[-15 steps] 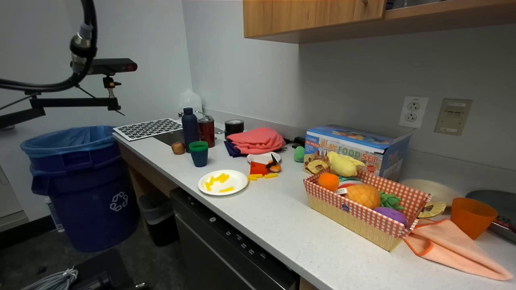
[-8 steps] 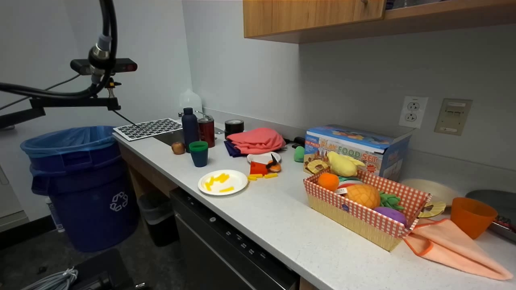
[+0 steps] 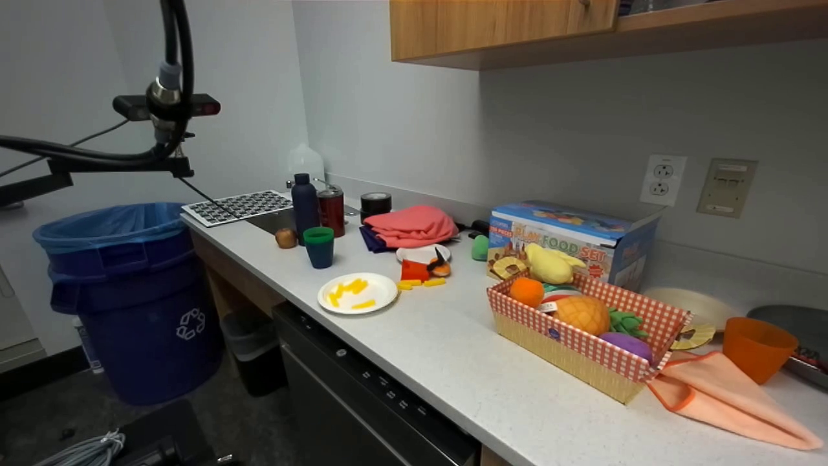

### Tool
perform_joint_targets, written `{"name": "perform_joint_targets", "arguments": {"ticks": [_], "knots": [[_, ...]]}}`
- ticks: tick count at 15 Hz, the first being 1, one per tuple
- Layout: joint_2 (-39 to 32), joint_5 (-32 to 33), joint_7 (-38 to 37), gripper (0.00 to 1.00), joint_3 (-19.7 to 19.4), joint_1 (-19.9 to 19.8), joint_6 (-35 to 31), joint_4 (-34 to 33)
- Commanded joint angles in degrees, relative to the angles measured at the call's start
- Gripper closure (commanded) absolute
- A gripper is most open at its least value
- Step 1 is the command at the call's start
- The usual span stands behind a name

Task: Open the top right cabinet door

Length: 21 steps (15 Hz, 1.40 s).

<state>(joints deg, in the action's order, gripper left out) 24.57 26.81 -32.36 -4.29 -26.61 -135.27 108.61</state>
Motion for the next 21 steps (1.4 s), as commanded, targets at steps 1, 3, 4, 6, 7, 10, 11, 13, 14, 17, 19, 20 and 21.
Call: {"name": "perform_joint_targets", "arguments": {"ticks": [1, 3, 4, 6, 7, 10, 11, 13, 14, 17, 19, 20, 21], "knots": [[-0.8, 1.0, -0.6, 0.00, -1.1, -0.2, 0.1, -0.4], [-1.7, 2.4, -1.8, 0.00, -1.9, -1.3, -0.4, -0.6], [-2.0, 2.5, -1.9, 0.00, -2.0, -1.5, -0.5, -0.6], [-2.0, 2.6, -2.1, 0.00, -1.8, -1.5, -0.5, -0.8], [-2.0, 2.6, -2.1, 0.00, -1.8, -1.5, -0.5, -0.8], [-3.7, 3.5, -4.8, 0.00, -0.9, -2.1, -0.9, -2.3], [-5.1, 4.0, -6.7, 0.00, -0.6, -2.6, -0.5, -3.9], [-8.1, 4.7, -10.4, 0.00, -0.6, -3.1, 0.6, -7.4], [-9.9, 5.2, -12.6, 0.00, -0.9, -3.3, 1.2, -9.5], [-14.9, 7.1, -17.9, 0.00, -2.8, -2.8, 3.2, -15.6], [-18.2, 8.6, -21.0, 0.00, -4.7, -2.2, 4.8, -20.0], [-19.9, 9.3, -22.4, 0.00, -5.8, -2.0, 5.8, -22.3], [-22.1, 10.0, -24.0, 0.00, -7.2, -1.9, 5.7, -23.8]]}}
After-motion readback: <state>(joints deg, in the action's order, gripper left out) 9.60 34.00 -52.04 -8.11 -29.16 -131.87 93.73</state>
